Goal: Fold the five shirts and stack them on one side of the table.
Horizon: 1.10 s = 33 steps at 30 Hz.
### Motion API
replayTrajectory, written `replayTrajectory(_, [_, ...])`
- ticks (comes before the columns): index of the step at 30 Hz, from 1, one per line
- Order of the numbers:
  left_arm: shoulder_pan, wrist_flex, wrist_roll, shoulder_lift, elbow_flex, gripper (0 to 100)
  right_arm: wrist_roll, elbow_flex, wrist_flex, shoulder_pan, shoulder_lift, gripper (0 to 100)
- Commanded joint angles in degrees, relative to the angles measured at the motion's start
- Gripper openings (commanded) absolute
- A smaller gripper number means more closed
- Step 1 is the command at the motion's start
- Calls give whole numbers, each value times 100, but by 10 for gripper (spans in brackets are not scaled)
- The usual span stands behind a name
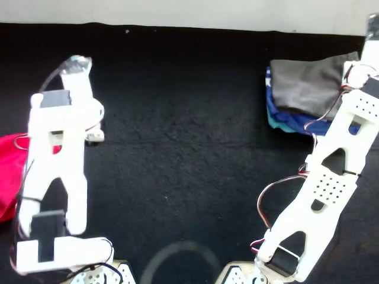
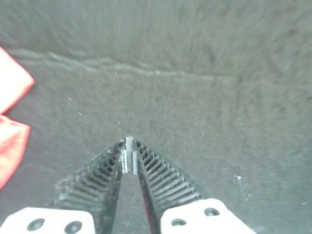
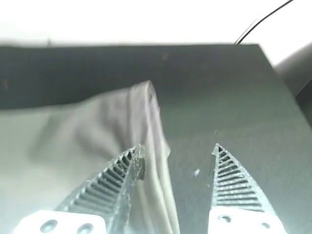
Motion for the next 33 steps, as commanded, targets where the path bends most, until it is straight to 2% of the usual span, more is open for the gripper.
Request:
replayTrajectory(1, [22,185,-35,-796,-382,10,-343,-637,40,-259,-338,213])
replayTrajectory(4, [-66,264,-299,-1226,-365,10,-334,-1042,505,-523,-338,152])
replayTrajectory(7, [-418,475,-624,-1393,-356,10,-325,-1666,1332,-831,-338,2])
replayTrajectory(10, [-1077,862,-756,-1376,-365,11,-334,-2281,2053,-1033,-338,43])
replayTrajectory(13, [-1745,1029,-1380,-1376,-365,66,-334,-2369,2651,-1191,-497,44])
replayTrajectory(18, [-2782,914,-2075,-1103,-374,221,-334,-2369,3741,-1516,-919,47])
replayTrajectory(22, [-3301,519,-2532,-48,-426,237,-334,-2334,4040,-1763,-1349,47])
replayTrajectory(26, [-3257,79,-2664,1200,-743,237,-334,-2325,4048,-1886,-1780,47])
replayTrajectory(29, [-2888,53,-2637,1921,-1305,237,-334,-2237,4057,-1930,-2202,47])
replayTrajectory(33, [-2378,18,-2251,2580,-2035,237,-334,-716,4057,-2070,-3310,48])
